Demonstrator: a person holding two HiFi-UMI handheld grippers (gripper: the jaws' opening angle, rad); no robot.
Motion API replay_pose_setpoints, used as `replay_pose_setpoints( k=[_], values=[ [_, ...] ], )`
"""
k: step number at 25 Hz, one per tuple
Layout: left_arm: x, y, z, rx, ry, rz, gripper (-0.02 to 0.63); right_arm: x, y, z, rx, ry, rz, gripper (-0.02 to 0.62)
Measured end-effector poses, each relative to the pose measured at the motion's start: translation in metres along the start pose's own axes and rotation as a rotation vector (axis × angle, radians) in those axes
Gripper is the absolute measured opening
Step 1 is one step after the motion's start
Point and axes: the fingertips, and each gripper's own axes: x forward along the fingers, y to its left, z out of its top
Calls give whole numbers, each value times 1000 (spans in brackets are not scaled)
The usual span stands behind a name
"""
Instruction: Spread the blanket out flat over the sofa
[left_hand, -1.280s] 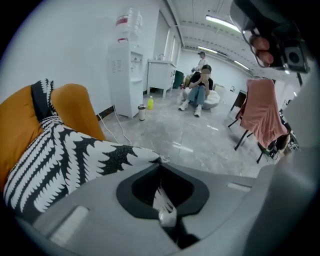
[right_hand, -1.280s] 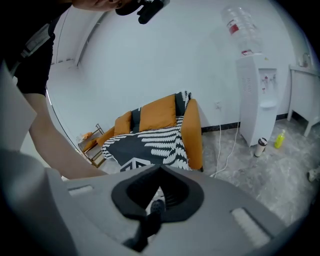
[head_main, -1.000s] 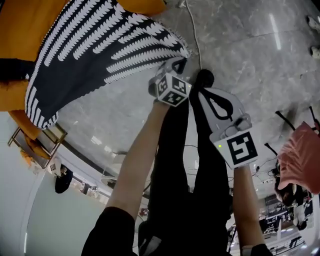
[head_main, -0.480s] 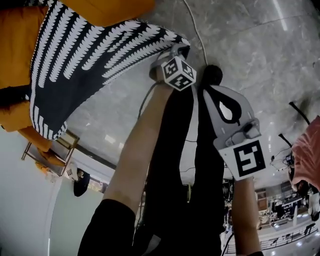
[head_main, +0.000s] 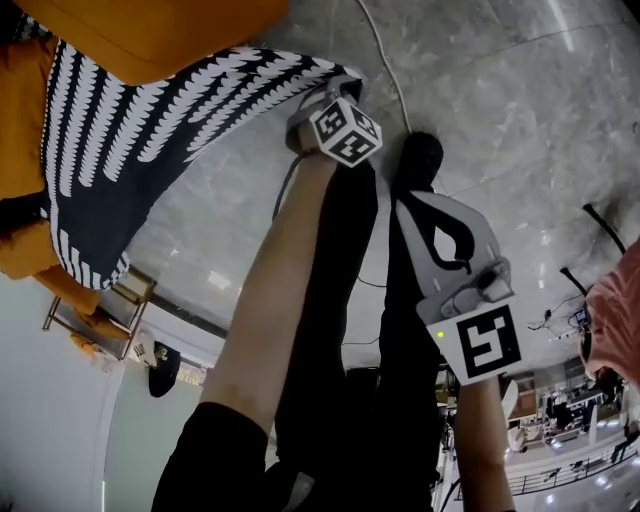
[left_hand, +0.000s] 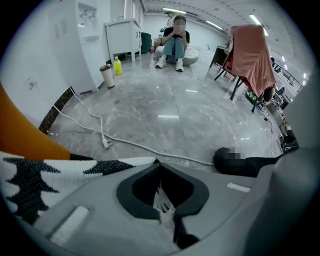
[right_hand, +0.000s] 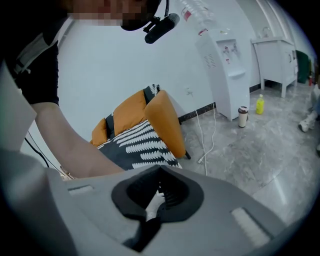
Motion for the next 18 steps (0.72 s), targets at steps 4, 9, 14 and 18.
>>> replay_pose_setpoints(
  k=[4, 9, 14, 18],
  values=[
    [11, 6, -8, 0, 42, -27, 14, 0, -8, -14, 9, 13, -6, 3],
    [11, 2, -17, -2, 67, -49, 14, 0, -6, -8, 7, 3, 2, 3],
    [-6, 1, -20, 55, 85, 12, 15, -4, 0, 9, -3, 0, 0, 3],
    [-27, 13, -16, -3, 65, 65, 15, -11, 1, 24, -16, -8, -4, 3]
  ],
)
